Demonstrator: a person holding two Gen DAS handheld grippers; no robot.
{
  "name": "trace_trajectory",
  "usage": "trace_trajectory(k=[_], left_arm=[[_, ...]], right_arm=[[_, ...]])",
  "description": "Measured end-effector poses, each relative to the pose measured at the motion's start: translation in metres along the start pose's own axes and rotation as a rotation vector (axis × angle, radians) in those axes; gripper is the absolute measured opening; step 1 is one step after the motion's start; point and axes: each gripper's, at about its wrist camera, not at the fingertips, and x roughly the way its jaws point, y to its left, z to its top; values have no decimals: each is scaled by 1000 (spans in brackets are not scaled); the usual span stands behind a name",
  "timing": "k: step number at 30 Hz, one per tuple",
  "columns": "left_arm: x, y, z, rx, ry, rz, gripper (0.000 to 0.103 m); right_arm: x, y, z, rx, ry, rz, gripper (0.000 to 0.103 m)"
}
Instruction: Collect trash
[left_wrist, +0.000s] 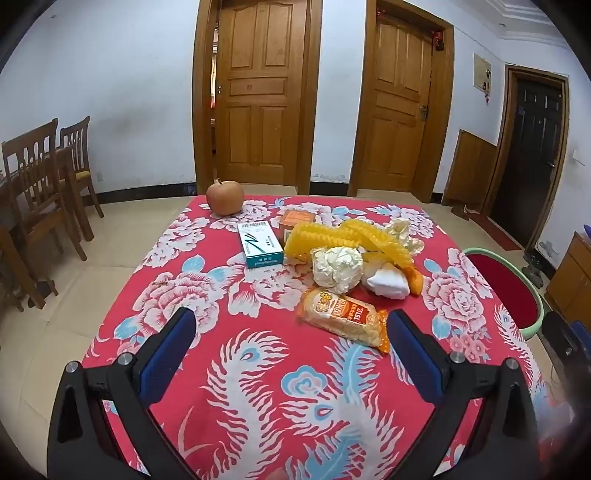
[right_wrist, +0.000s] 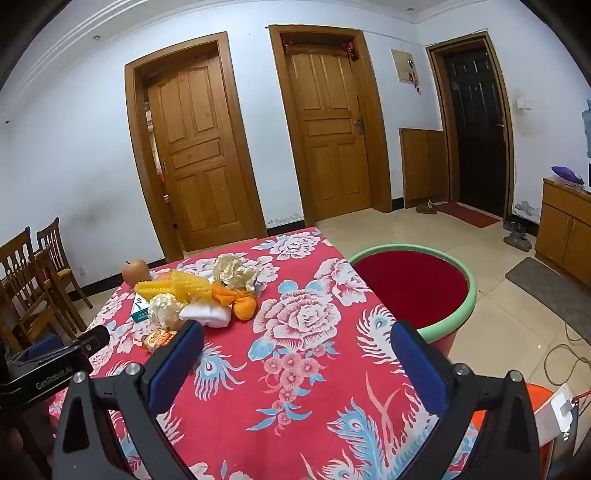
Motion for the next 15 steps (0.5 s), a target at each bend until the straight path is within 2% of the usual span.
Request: trace_trajectory(k=[4, 5, 11, 13, 15], left_arm=[[-1, -2, 0, 10, -1, -11, 102], [-2, -2, -1, 13, -2, -14, 102], [-8, -8, -4, 34, 5, -43, 102], [2, 4, 1, 14, 29, 4, 102], [2, 1, 1, 20, 34, 1, 102]], right_arm=[[10, -3, -2, -1, 8, 17, 103], [2, 2, -2, -14, -21, 2, 103], [2, 2, 0, -16, 3, -10, 103], [2, 1, 0, -15, 4, -21, 103], [2, 0, 0, -12, 1, -26, 103]])
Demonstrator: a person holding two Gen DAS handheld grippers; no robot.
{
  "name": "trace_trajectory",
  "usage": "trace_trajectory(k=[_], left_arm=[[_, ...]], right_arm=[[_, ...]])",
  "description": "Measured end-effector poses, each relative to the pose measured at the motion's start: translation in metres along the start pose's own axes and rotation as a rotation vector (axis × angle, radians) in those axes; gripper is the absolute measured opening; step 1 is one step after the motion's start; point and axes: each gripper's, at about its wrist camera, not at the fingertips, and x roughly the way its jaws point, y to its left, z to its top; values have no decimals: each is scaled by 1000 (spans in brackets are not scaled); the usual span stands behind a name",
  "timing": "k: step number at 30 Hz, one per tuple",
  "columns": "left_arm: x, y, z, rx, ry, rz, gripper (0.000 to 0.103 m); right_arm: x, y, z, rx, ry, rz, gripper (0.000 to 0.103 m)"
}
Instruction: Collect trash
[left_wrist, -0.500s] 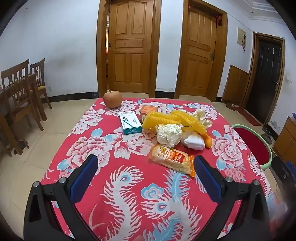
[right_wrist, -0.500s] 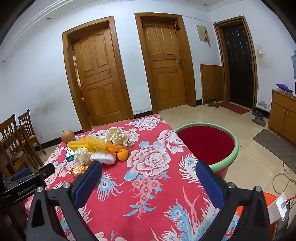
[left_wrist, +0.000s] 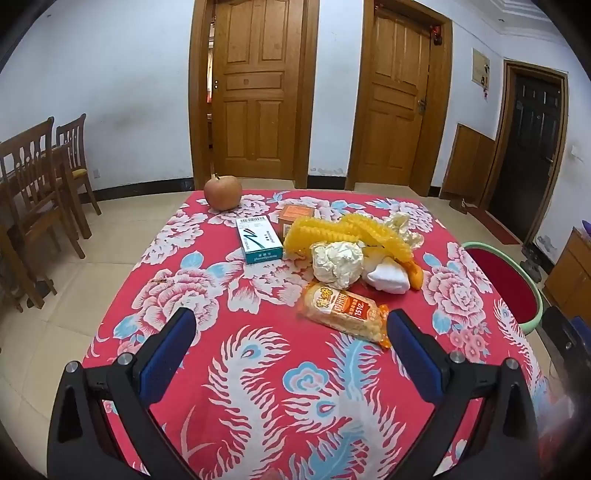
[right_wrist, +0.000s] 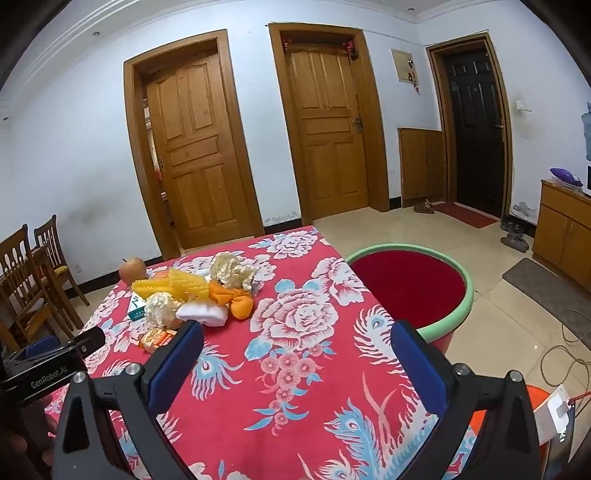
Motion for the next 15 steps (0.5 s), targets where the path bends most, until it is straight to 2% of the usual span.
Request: trace_trajectory(k=[15], left_arm=[[-3, -7, -6, 14, -4, -10, 102]], right_arm=[[1, -10, -3, 24, 6, 0, 103]])
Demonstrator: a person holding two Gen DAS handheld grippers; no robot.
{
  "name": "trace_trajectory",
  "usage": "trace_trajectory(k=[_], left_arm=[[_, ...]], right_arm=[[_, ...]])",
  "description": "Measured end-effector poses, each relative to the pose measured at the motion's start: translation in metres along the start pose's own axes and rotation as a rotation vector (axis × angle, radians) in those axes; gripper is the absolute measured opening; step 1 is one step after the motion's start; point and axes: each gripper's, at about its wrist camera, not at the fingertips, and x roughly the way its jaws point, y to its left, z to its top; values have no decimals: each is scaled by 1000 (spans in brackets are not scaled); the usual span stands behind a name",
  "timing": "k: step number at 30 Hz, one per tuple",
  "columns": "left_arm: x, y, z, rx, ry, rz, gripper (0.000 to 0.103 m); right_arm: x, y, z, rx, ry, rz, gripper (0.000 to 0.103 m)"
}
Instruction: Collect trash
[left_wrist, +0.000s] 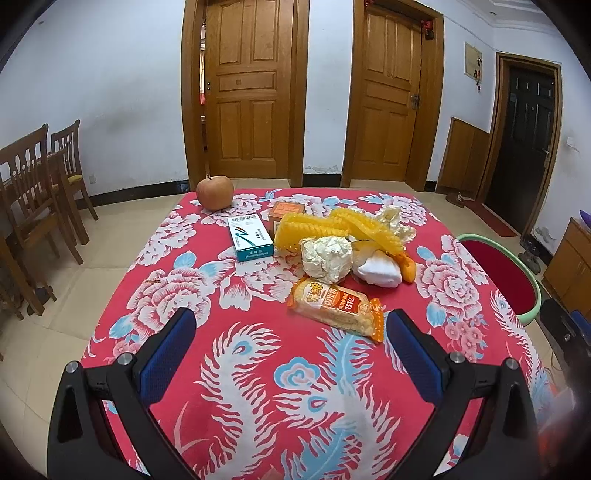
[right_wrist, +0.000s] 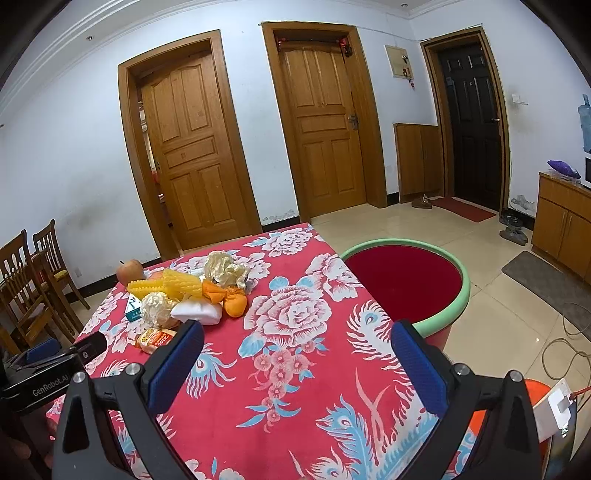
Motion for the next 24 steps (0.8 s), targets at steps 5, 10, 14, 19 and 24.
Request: trace_trajectory(k=[5, 10, 14, 19, 24], left_arm=[[-1, 3, 0, -2, -2, 7, 102], [-1, 7, -1, -8, 1, 15, 102], [0, 7, -1, -8, 0, 18, 102], [-1, 8, 0, -8, -3, 19, 102], [-2, 10, 0, -12, -4, 23, 102]], right_arm=[[0, 1, -1, -1, 2, 2, 103], [0, 0, -1, -1, -1, 3, 103], [0, 1, -1, 1, 3, 1, 103], [0, 1, -3, 1, 2, 1, 103], [0, 1, -3, 3, 5, 2, 103]])
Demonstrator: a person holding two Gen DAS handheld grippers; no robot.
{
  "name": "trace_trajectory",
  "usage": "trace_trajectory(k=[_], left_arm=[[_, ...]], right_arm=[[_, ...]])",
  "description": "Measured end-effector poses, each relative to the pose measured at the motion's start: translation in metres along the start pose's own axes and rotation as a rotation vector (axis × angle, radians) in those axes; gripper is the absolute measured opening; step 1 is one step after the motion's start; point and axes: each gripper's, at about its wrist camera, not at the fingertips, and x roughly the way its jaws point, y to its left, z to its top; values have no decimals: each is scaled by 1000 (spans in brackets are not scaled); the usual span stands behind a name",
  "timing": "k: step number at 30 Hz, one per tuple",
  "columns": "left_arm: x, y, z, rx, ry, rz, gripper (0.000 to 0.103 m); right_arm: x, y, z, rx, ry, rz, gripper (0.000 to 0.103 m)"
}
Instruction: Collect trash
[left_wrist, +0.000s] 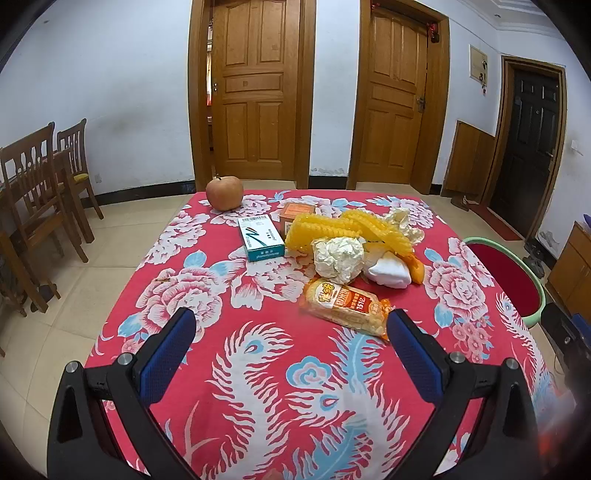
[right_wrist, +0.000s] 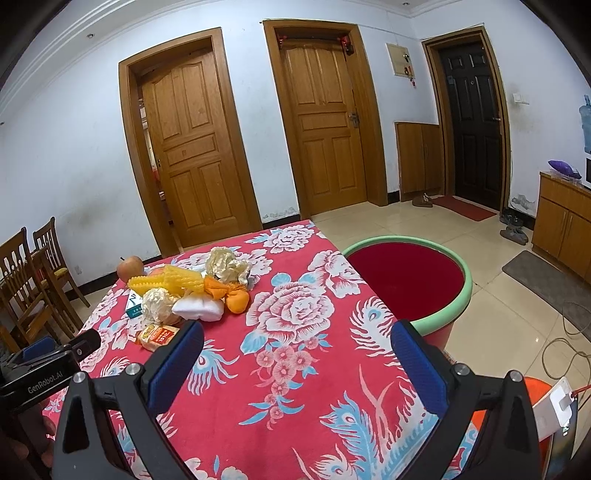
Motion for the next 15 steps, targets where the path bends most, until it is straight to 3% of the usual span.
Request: trace_trajectory(k=[15], left_arm=[[0, 0, 1, 0, -1, 1, 102]], right_arm=[[0, 2, 0, -2, 1, -1, 103]])
